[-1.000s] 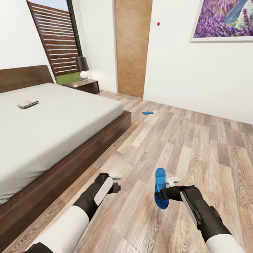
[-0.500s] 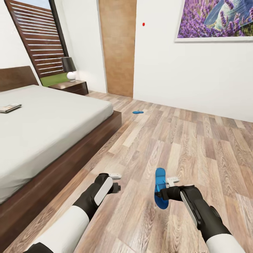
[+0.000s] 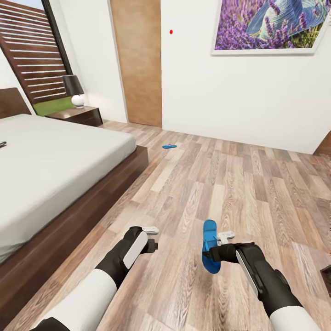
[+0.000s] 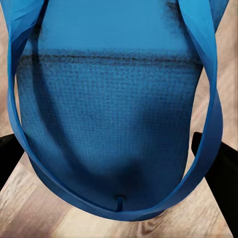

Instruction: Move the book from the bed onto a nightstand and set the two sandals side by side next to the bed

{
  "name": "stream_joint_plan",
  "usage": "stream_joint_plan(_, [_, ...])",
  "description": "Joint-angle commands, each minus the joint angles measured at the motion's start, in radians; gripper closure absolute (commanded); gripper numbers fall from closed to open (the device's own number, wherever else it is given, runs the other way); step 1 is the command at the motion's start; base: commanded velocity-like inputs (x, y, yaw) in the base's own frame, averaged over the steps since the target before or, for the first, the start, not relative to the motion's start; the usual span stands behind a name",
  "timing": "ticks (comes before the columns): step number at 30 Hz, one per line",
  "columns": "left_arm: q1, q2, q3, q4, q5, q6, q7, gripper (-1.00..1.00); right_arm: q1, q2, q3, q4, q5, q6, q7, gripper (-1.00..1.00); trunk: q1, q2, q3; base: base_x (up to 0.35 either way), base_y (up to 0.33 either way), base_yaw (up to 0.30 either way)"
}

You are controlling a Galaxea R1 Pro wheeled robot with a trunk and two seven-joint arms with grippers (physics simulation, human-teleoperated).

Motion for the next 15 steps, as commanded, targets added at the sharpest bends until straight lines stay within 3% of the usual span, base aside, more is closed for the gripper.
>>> stream_joint_plan(1, [-0.001,0.000,-0.001,-0.001,0.009,0.001,0.010,-1.00,-0.001,-0.001,0.001,-0.001,0.008,0.003,0.006,1.00,0.000,0.000,-0.001,0.000,0.000,-0.100])
stream_joint_plan(15, [-0.001,0.000,-0.002,-0.001,0.009,0.003,0.011,-1.00,-0.001,0.001,0.001,-0.001,0.009,0.001,0.006,1.00,0.000,0.000,-0.001,0.000,0.000,-0.029])
